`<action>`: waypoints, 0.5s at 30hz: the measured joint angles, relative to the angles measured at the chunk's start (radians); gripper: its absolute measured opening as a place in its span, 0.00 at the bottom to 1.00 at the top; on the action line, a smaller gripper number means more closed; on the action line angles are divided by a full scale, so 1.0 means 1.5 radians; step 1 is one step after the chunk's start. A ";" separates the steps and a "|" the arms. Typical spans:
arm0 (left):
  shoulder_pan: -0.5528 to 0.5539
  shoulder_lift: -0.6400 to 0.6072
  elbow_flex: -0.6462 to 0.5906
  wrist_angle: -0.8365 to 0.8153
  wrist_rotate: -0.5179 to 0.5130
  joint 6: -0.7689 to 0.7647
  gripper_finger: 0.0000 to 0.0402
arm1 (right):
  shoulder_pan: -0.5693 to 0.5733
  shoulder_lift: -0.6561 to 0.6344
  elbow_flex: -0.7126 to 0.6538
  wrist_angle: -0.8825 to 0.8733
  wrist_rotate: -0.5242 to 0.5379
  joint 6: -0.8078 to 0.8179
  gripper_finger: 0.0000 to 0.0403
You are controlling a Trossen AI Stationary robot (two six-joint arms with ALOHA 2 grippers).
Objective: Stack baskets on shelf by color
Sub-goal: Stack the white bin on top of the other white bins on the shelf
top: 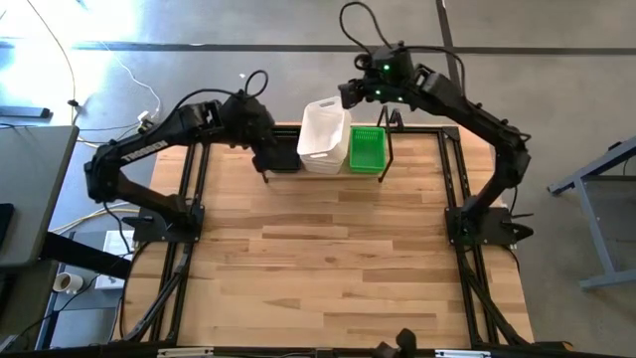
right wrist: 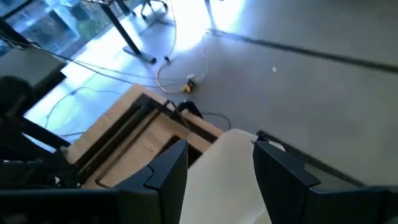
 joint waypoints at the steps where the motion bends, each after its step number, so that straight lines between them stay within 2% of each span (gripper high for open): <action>1: 0.000 -0.006 -0.012 0.000 -0.007 0.000 0.32 | 0.001 0.008 0.000 -0.005 0.000 0.010 0.41; 15: 0.000 -0.058 -0.138 0.055 -0.015 0.025 0.32 | 0.032 0.096 -0.001 -0.147 -0.001 0.170 0.41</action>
